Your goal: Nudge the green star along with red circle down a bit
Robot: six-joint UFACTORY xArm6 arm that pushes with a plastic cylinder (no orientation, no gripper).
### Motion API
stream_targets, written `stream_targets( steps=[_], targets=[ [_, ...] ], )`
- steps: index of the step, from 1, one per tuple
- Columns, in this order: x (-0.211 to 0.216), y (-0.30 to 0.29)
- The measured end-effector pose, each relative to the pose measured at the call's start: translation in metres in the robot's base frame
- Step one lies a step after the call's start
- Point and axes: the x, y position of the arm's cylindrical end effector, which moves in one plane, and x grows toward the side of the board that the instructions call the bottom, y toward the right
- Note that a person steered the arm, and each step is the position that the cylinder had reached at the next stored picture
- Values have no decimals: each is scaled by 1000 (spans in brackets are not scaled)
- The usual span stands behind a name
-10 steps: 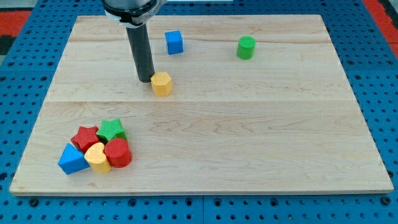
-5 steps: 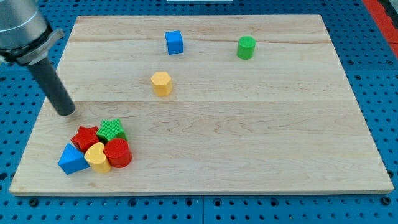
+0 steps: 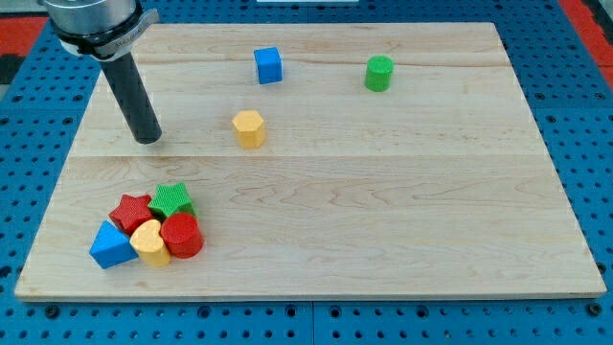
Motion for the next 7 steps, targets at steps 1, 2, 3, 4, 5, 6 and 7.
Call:
stream_targets(
  steps=[1,2,3,4,5,6,7],
  targets=[
    [0,-1],
    [0,-1],
    [0,-2],
    [15,4],
    [35,16],
    [52,11],
    [64,23]
  ],
)
